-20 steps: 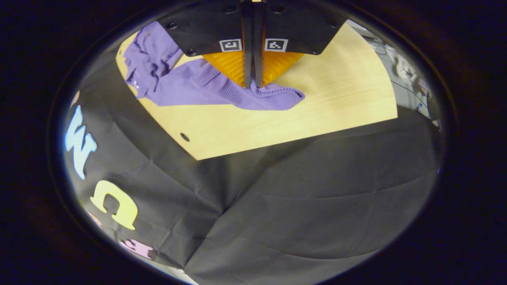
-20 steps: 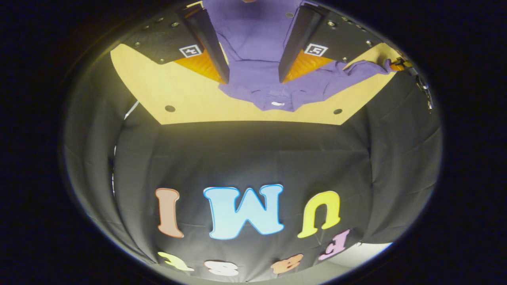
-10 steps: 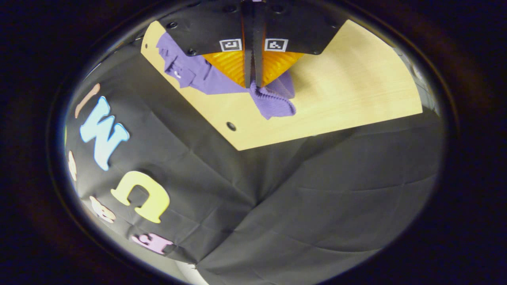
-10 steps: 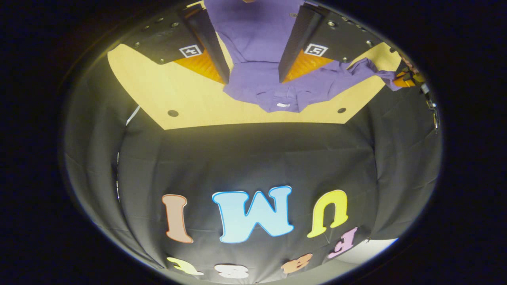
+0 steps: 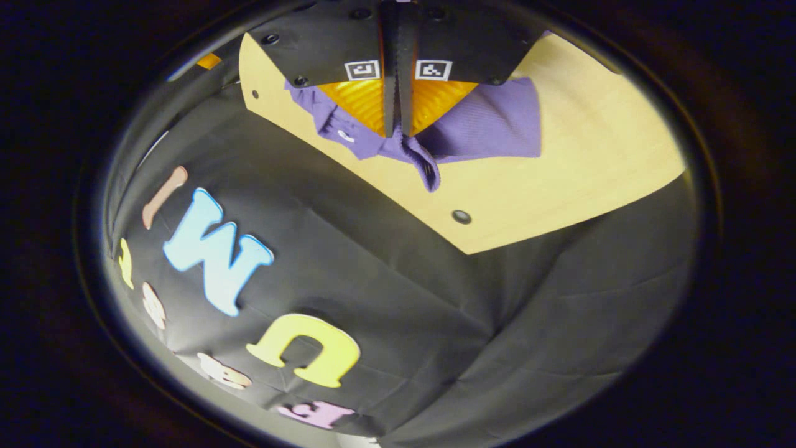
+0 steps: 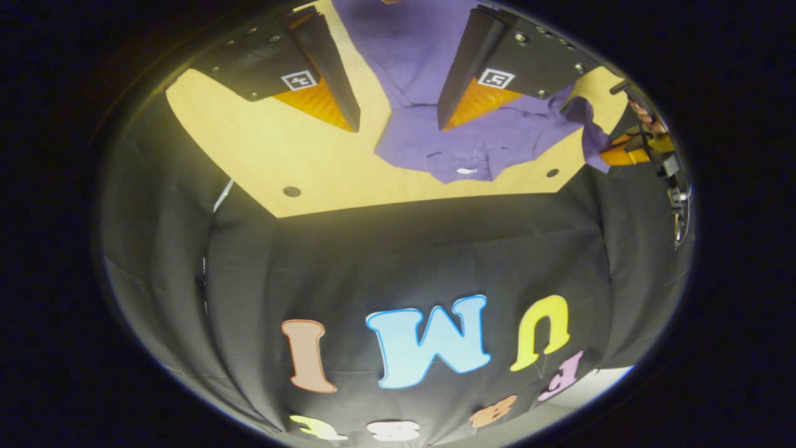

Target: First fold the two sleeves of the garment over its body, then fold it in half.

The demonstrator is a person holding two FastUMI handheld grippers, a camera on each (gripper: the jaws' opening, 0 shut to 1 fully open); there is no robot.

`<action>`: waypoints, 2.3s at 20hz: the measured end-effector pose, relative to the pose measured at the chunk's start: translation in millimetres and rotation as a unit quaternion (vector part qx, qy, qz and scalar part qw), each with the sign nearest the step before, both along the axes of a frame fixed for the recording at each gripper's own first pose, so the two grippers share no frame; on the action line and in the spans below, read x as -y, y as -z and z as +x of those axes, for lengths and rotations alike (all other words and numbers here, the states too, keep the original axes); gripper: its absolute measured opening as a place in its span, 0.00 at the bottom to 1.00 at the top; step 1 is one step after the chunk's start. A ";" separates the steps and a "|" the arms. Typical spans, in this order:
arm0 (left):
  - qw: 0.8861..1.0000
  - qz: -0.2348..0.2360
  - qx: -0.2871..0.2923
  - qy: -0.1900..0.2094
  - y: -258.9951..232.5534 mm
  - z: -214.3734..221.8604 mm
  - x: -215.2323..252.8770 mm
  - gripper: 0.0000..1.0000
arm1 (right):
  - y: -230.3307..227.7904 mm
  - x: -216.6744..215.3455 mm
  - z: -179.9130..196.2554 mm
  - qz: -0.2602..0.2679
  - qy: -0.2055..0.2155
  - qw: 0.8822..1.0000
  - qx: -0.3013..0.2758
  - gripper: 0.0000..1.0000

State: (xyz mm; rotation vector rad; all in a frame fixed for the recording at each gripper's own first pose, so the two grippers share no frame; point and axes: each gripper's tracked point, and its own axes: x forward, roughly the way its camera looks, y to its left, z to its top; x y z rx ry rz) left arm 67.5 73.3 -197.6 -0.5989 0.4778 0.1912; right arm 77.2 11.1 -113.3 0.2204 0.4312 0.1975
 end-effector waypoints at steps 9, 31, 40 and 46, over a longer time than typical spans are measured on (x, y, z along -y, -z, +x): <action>0.993 0.002 0.038 0.108 -15.6 77.3 135.2 0.06 | 10.8 68.8 -7.9 -0.035 0.046 0.998 0.000 0.78; 0.957 0.097 -0.063 0.267 107.6 97.4 332.1 0.06 | 44.5 117.5 -28.3 -0.058 0.007 0.998 -0.006 0.78; 0.945 0.089 -0.042 0.312 94.1 64.4 355.3 0.57 | 45.1 129.1 -49.0 -0.080 0.009 0.997 0.005 0.79; 0.948 0.111 -0.011 0.299 61.5 32.4 315.1 0.95 | 43.5 109.8 -75.4 -0.074 0.018 0.997 0.011 0.78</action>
